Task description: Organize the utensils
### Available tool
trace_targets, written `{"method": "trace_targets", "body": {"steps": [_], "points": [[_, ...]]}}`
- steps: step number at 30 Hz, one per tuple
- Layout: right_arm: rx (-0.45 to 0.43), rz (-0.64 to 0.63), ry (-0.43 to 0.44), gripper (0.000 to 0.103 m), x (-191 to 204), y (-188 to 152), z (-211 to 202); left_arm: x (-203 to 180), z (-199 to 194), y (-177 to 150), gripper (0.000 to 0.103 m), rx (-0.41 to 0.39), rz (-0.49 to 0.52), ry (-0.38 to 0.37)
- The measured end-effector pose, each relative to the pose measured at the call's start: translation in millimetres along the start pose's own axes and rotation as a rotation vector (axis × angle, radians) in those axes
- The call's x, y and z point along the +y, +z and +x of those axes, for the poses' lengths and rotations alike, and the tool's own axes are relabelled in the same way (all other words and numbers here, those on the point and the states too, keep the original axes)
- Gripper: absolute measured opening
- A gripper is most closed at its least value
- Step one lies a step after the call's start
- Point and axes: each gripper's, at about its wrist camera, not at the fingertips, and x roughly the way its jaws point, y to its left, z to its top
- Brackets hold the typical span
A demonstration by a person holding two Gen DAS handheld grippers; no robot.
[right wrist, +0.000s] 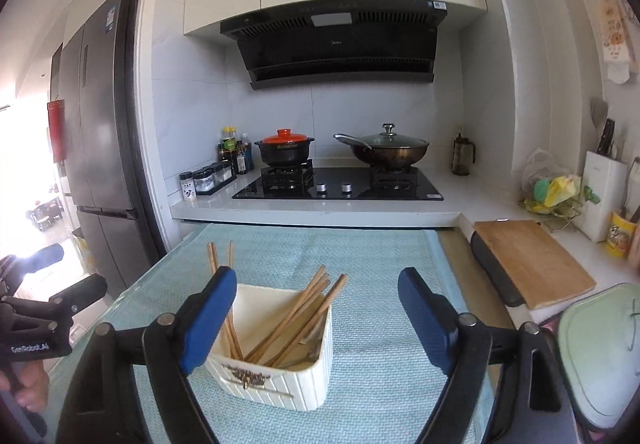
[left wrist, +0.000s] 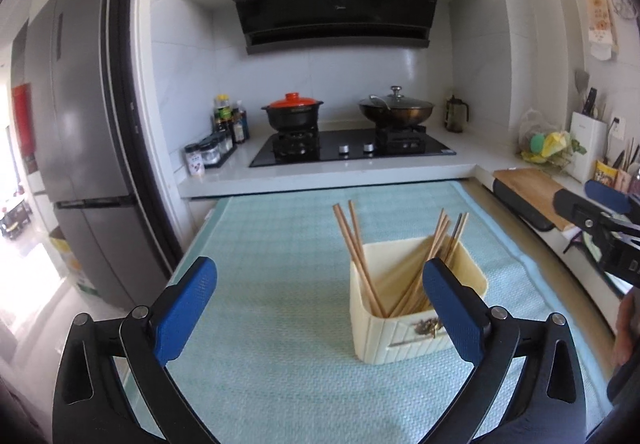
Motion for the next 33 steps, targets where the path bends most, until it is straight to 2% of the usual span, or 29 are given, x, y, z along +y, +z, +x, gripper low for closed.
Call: {"method": "trace_targets", "body": {"steps": [3, 5, 11, 17, 24, 33], "points": [[-0.027, -0.033, -0.016, 0.091, 10, -13, -34, -5, -18, -12, 0.103, -0.013, 0.034, 0.062], [-0.031, -0.054, -0.018, 0.094, 18, -21, -51, -8, -28, -18, 0.103, -0.014, 0.051, 0.076], [-0.024, -0.038, 0.003, 0.095, 31, -40, -81, -6, -51, -36, 0.103, 0.033, 0.022, 0.026], [0.026, -0.001, 0.01, 0.095, 35, -56, -97, -3, -70, -44, 0.103, 0.048, 0.015, 0.021], [0.063, -0.014, 0.004, 0.095, 51, -62, -109, 7, -85, -46, 0.103, 0.065, -0.04, 0.001], [0.06, -0.014, 0.027, 0.095, 61, -56, -120, 7, -91, -46, 0.103, 0.06, -0.044, -0.007]]}}
